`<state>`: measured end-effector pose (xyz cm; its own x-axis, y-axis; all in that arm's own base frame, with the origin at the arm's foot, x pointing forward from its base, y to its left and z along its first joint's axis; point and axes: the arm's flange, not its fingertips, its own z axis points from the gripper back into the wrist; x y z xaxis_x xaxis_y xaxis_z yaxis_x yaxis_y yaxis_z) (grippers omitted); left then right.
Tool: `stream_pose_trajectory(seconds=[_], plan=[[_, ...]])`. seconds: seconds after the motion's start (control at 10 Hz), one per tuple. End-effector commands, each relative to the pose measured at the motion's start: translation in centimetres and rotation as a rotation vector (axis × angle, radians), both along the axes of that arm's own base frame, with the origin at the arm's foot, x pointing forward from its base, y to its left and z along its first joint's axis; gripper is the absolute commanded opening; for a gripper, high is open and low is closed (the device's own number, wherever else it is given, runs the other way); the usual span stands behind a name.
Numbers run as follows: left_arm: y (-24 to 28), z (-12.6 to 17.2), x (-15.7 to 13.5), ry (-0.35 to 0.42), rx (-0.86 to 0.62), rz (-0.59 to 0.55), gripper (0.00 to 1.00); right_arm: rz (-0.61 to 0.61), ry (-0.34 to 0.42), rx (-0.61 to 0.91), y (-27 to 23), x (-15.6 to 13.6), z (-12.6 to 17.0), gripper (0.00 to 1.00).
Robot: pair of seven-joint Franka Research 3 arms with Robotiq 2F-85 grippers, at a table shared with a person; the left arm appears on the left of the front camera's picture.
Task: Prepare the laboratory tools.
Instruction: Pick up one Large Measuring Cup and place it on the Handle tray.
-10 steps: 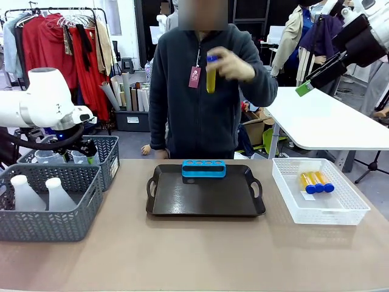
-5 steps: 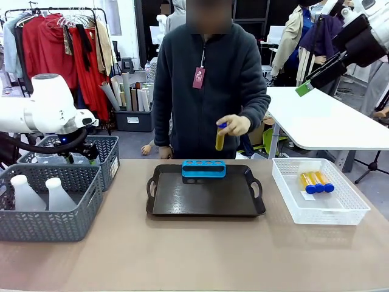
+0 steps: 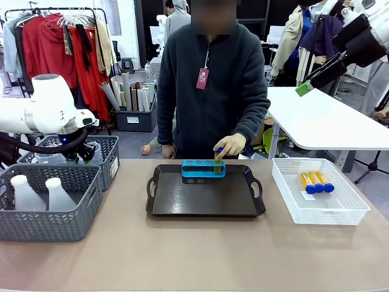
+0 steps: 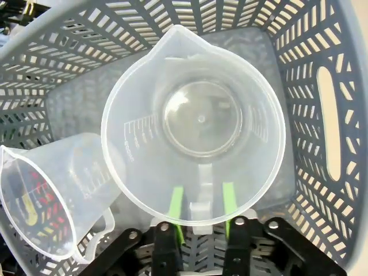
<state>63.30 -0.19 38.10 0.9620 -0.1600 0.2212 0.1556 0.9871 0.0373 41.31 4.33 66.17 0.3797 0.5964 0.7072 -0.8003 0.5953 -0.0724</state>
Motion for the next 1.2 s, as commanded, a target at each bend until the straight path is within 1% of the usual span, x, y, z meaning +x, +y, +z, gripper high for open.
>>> stream_pose_trajectory(seconds=[0.0,0.1,0.3,0.4,0.5,0.7,0.8,1.0,1.1], plan=[[0.0,0.3,-0.3,-0.005,0.005,0.019,0.00,0.013,-0.003,0.022,0.0,0.1,0.1,1.00],[0.0,0.4,-0.5,-0.004,0.001,0.017,0.00,0.013,-0.003,0.022,0.0,0.1,0.1,1.00],[-0.1,1.6,-1.2,-0.003,0.006,-0.003,0.00,0.013,-0.003,0.022,0.0,0.1,0.1,1.00],[-0.1,2.6,-1.5,-0.018,0.001,-0.017,0.00,0.013,-0.003,0.022,0.0,0.1,0.1,1.00],[-0.2,4.0,-2.0,-0.015,-0.008,-0.035,0.00,0.013,-0.003,0.022,0.0,0.1,0.1,1.00],[-0.9,9.8,-4.0,-0.013,0.014,-0.124,0.00,0.013,-0.003,0.022,0.0,0.1,0.1,1.00],[-1.5,12.9,-4.1,-0.037,0.013,-0.168,0.00,0.013,-0.003,0.022,0.0,0.1,0.1,1.00],[-3.1,19.6,-6.4,-0.083,0.054,-0.269,0.00,0.013,-0.003,0.022,0.0,0.1,0.1,1.00],[-4.1,21.7,-7.4,-0.099,0.040,-0.322,0.00,0.013,-0.003,0.022,0.0,0.1,0.1,1.00]])
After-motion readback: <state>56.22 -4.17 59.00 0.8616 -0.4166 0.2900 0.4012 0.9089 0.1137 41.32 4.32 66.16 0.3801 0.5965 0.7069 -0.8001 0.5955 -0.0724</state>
